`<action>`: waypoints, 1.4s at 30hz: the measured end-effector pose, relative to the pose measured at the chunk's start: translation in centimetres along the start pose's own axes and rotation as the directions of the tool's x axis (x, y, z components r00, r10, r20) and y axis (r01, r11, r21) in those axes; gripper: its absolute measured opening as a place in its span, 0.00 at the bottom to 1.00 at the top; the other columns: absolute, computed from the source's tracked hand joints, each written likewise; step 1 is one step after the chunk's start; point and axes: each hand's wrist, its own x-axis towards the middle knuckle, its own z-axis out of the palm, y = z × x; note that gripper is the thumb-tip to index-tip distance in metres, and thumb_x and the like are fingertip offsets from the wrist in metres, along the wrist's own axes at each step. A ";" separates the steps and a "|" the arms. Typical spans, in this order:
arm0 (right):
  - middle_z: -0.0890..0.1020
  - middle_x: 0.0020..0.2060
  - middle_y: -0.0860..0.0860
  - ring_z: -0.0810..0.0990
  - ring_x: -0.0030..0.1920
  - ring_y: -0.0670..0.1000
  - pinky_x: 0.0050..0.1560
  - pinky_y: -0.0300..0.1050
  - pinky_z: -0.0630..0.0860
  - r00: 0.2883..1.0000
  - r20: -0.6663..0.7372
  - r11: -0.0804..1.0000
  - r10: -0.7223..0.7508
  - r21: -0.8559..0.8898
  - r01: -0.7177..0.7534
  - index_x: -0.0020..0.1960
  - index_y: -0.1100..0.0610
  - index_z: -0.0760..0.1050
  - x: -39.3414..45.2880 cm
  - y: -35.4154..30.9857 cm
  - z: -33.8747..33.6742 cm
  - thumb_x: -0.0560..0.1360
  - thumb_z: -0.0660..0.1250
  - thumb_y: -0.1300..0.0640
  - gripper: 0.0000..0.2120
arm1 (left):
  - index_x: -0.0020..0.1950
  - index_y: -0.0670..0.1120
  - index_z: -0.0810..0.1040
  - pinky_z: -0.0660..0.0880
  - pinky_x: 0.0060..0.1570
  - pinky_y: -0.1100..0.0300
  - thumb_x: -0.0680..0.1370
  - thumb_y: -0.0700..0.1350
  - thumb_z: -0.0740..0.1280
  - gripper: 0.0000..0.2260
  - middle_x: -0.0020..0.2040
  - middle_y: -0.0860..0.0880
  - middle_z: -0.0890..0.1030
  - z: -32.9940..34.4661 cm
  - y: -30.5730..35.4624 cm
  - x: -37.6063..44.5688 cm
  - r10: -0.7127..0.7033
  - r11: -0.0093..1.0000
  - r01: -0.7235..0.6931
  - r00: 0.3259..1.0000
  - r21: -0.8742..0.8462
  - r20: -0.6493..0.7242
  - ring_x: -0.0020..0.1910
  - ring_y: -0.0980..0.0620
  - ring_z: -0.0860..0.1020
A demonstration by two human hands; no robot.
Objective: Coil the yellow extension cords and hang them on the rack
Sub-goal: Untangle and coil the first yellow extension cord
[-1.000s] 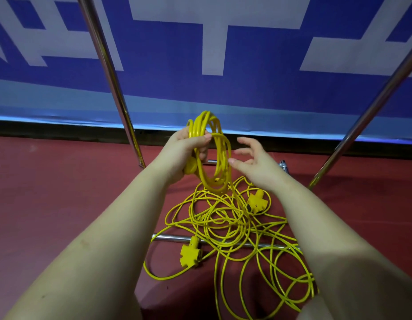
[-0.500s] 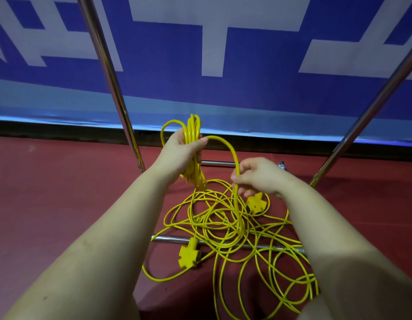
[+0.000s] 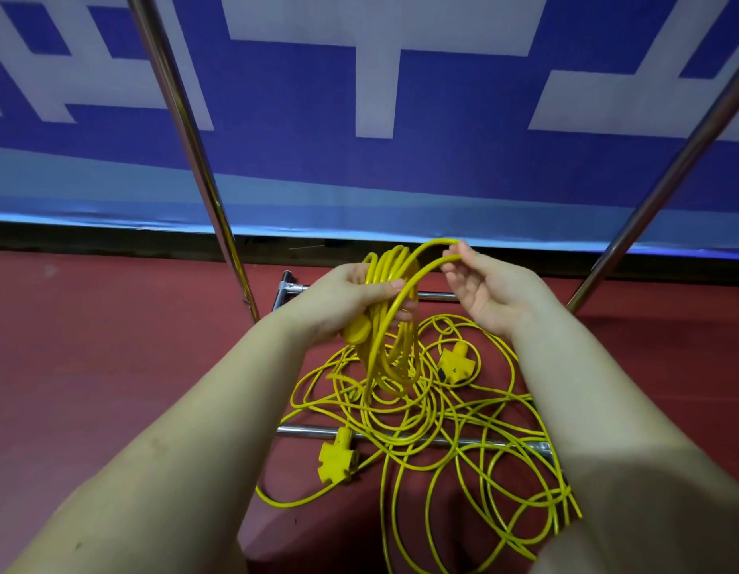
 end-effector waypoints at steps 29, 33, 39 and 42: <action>0.83 0.36 0.47 0.80 0.36 0.42 0.39 0.41 0.74 0.849 0.435 0.143 -0.300 -0.860 0.490 0.41 0.49 0.73 -0.4 4.2 1.4 0.77 0.64 0.51 0.06 | 0.48 0.40 0.74 0.78 0.30 0.63 0.79 0.36 0.63 0.02 0.32 0.51 0.83 -0.7 0.4 1.2 0.029 0.931 -0.210 0.859 -0.300 -0.510 0.29 0.57 0.80; 0.81 0.34 0.46 0.76 0.32 0.44 0.39 0.43 0.71 0.949 0.282 -0.051 0.143 -0.955 0.291 0.39 0.52 0.69 0.1 4.4 0.1 0.80 0.58 0.48 0.13 | 0.45 0.40 0.75 0.78 0.33 0.63 0.79 0.36 0.63 0.04 0.32 0.51 0.82 -1.9 0.7 1.2 0.048 0.920 -0.277 0.781 -0.277 -0.623 0.30 0.56 0.80; 0.79 0.37 0.51 0.79 0.31 0.49 0.33 0.42 0.77 0.944 0.307 0.121 -0.116 -0.939 0.321 0.47 0.52 0.72 0.8 3.7 -1.4 0.74 0.69 0.58 0.06 | 0.42 0.43 0.73 0.77 0.32 0.63 0.80 0.38 0.63 0.06 0.38 0.48 0.80 -4.8 0.8 1.1 -0.053 0.924 -0.242 0.685 -0.296 -0.726 0.26 0.58 0.79; 0.78 0.34 0.48 0.80 0.28 0.47 0.31 0.42 0.75 0.866 0.212 0.337 -0.453 -0.858 0.387 0.42 0.48 0.70 0.9 3.0 -1.0 0.73 0.70 0.60 0.11 | 0.41 0.43 0.73 0.76 0.31 0.62 0.80 0.38 0.62 0.07 0.33 0.49 0.81 -4.2 0.1 1.2 -0.082 0.952 -0.152 0.707 -0.264 -0.702 0.25 0.58 0.79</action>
